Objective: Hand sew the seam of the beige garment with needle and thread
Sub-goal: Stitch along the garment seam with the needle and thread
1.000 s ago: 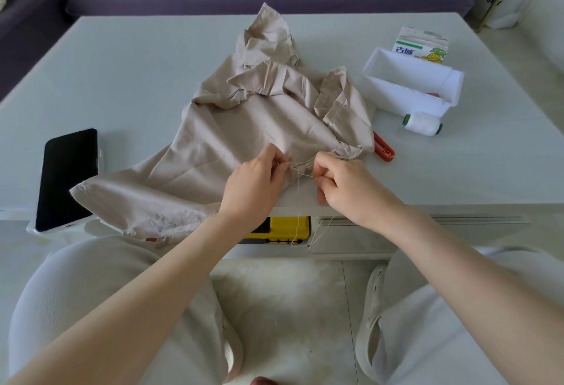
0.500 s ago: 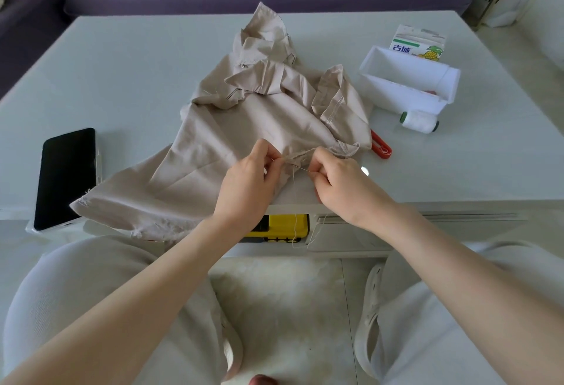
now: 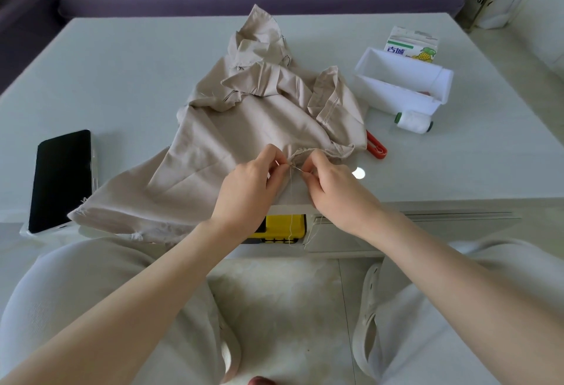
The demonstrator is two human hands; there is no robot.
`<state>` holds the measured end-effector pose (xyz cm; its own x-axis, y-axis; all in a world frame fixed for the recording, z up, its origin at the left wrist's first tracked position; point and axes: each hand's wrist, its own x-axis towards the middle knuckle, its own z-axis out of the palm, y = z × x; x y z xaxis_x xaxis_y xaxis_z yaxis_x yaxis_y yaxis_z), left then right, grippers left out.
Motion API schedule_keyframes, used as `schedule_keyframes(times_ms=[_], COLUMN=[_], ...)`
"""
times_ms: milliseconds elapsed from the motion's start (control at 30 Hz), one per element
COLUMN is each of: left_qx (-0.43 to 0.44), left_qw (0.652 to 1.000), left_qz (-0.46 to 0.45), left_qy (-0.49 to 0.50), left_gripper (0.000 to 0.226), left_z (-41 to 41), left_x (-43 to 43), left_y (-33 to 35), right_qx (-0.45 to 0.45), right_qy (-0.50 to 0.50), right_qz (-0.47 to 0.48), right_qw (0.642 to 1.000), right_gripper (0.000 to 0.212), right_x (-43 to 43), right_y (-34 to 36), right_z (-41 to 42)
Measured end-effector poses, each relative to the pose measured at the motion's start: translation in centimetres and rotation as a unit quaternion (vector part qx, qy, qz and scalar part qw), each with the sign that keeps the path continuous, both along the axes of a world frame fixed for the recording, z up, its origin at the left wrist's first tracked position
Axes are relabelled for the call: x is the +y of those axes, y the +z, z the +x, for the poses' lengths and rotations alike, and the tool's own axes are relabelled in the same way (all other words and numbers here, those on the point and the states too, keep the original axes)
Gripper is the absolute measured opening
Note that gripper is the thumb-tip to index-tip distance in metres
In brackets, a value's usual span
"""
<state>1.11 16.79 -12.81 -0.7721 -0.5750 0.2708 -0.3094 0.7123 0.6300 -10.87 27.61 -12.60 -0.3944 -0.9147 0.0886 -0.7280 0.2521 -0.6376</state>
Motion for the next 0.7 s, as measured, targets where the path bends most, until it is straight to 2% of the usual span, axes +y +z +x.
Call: schedule_keyframes(times_ms=[233, 467, 567, 700], left_qx=[0.007, 0.019, 0.028, 0.045], left_qw=[0.999, 0.999, 0.999, 0.998], left_qz=[-0.046, -0.028, -0.043, -0.044], left_qy=[-0.023, 0.003, 0.009, 0.021], left_gripper=[0.007, 0.014, 0.020, 0.015], left_z=[0.0, -0.2, -0.2, -0.3], left_x=[0.7, 0.9, 1.0, 0.5], left_y=[-0.2, -0.1, 0.0, 0.3], right_qx=[-0.075, -0.175, -0.197, -0.174], right_qy=[-0.008, -0.046, -0.053, -0.034], right_qz=[-0.030, -0.059, -0.069, -0.088], right_qw=[0.997, 0.982, 0.977, 0.980], right_gripper=[0.008, 0.011, 0.015, 0.007], right_x=[-0.2, -0.6, -0.6, -0.5], right_y=[-0.1, 0.4, 0.4, 0.3], right_z=[0.9, 1.2, 1.2, 1.0])
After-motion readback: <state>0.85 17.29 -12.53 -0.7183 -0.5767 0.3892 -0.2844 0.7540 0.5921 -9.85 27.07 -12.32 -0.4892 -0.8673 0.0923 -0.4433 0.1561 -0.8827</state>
